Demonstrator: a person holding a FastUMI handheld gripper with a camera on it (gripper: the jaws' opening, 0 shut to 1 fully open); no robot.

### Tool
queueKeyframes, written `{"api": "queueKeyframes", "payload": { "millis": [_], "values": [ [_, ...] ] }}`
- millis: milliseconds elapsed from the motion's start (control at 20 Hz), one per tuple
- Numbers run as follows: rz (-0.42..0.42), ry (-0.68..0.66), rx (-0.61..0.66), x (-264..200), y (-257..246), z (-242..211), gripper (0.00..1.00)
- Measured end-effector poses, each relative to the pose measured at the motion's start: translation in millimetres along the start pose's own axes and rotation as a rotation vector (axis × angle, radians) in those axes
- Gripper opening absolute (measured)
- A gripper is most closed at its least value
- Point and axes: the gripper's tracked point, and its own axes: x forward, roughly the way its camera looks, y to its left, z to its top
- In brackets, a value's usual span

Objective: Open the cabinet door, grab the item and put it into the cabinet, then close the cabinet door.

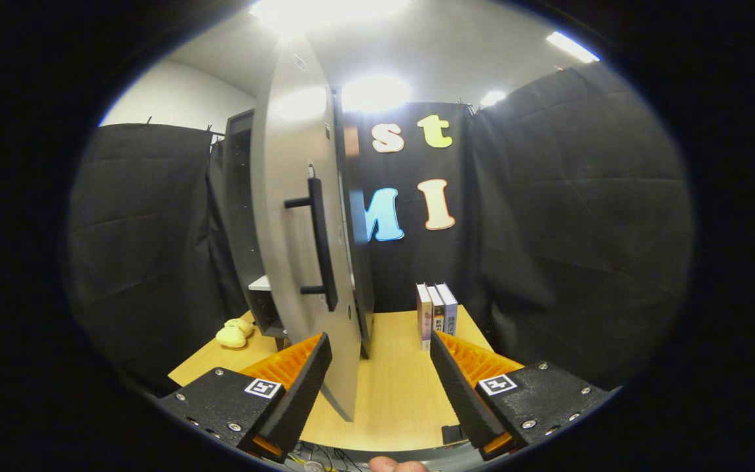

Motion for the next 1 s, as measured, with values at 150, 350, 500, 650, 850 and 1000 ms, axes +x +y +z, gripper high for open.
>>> {"api": "queueKeyframes", "payload": {
  "millis": [150,350,500,650,850,1000],
  "values": [
    [-0.018,0.01,-0.005,29.2,-1.1,5.8,0.94],
    [-0.004,-0.013,0.042,39.5,9.5,19.7,0.94],
    [-0.018,-0.031,0.016,37.0,16.7,23.0,0.93],
    [-0.021,-0.027,0.034,35.6,32.3,20.2,0.92],
    [-0.008,-0.021,0.03,34.3,72.0,17.7,0.92],
    [0.024,-0.022,0.024,38.9,115.4,15.0,0.92]
  ]
}}
